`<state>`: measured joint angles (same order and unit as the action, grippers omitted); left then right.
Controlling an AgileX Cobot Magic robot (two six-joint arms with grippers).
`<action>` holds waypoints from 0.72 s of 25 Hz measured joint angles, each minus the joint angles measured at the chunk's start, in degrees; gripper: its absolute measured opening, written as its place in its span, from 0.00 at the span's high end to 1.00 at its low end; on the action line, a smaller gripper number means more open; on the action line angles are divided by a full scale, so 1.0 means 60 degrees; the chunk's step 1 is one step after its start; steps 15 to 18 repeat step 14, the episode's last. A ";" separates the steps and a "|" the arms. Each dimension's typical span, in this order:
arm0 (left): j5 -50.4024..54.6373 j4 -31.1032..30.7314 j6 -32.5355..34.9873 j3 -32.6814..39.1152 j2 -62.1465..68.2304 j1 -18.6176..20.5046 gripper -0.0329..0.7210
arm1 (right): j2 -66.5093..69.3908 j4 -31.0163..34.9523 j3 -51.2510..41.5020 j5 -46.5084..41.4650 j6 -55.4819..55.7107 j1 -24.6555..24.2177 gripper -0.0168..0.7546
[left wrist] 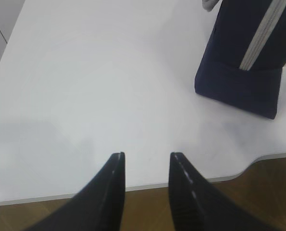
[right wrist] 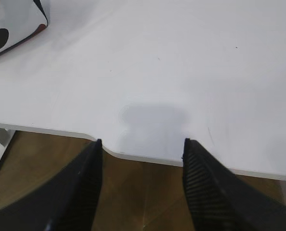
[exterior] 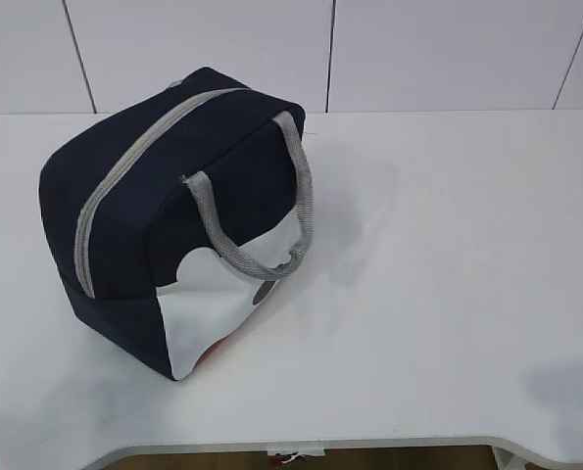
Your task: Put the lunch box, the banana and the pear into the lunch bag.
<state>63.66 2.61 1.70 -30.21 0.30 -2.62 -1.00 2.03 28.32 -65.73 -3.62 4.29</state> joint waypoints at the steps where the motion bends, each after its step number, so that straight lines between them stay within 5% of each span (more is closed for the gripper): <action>1: 0.0000 0.0000 0.0000 0.0000 0.0000 0.0000 0.65 | 0.0000 0.0000 0.0000 0.0000 0.0000 0.0000 0.41; 18: 0.0000 0.0000 0.0000 0.0000 0.0000 0.0000 0.65 | 0.0000 0.0000 0.0000 0.0000 0.0017 0.0000 0.41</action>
